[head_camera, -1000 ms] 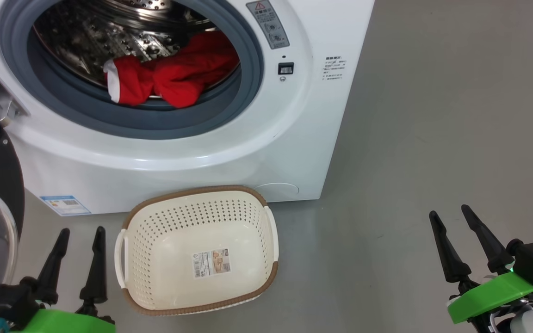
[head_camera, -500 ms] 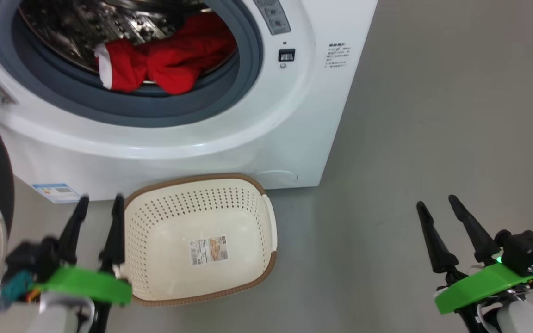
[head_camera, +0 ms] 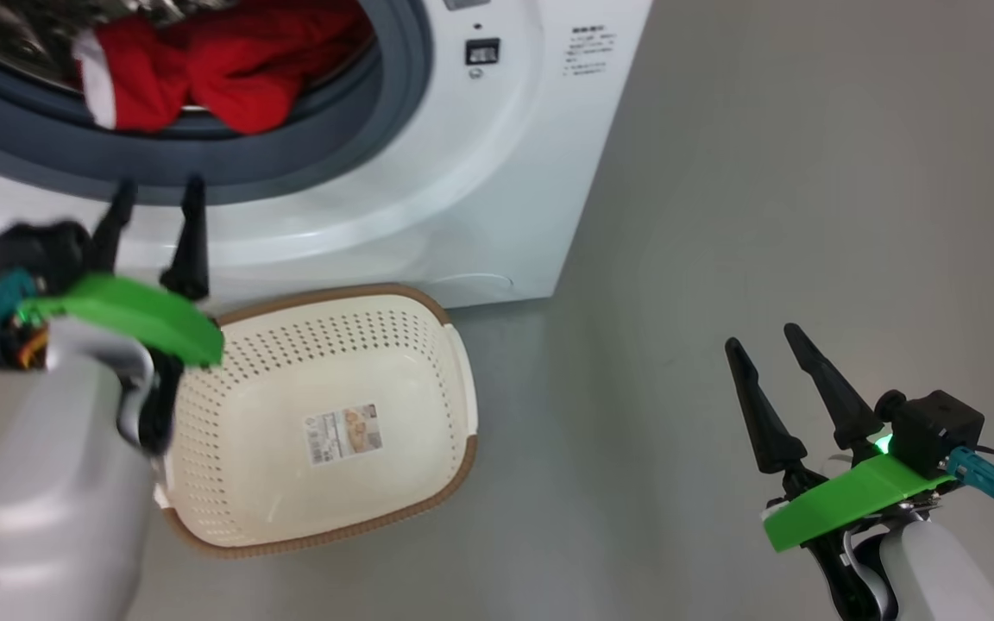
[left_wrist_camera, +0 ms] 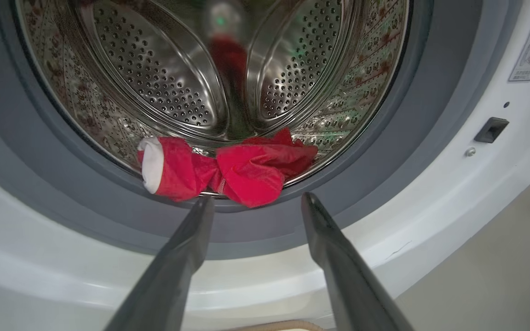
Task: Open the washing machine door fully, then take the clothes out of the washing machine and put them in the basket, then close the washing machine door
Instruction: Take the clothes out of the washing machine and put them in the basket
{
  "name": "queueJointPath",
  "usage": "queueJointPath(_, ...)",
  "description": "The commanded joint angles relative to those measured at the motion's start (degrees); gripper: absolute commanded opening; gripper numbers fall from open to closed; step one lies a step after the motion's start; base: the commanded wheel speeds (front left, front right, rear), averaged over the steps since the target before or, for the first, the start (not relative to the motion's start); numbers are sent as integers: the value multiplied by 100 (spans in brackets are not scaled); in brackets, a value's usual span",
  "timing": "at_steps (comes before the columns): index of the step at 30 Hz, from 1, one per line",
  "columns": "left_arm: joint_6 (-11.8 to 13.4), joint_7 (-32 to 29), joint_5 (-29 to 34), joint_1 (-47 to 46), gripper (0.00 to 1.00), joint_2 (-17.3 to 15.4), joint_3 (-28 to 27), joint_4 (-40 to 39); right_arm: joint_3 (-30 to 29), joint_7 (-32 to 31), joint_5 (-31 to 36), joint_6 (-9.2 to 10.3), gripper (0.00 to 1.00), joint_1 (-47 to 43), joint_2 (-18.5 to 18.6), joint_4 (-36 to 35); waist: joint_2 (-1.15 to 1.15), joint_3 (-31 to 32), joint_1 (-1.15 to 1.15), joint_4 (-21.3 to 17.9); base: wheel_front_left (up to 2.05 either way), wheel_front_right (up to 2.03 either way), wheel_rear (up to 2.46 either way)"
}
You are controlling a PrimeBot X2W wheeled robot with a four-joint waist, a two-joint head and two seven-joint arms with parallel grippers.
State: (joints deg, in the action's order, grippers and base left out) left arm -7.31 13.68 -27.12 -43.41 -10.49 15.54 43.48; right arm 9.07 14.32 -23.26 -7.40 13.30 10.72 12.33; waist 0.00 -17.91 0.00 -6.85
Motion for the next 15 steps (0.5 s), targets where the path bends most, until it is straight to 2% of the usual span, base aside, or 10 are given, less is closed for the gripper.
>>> queueJointPath(1, -18, -24, -80, -405, 100, -229, -98, 122, 148, 68, 83, -9, 100, 100, -12, -108, 0, -206, 0, -188, 0, 0, 0)
queueJointPath(8, -18, -317, -149, -1693, 100, -307, 130, 1353, 244, 68, 121, -9, 100, 354, -146, -132, 0, -641, 0, -407, 0, 0, 0)
queueJointPath(15, -18, -577, -203, -2407, 100, -369, 367, 2089, 416, 68, 160, -9, 100, 604, -288, -93, 0, -933, 0, -600, 0, 0, 0)
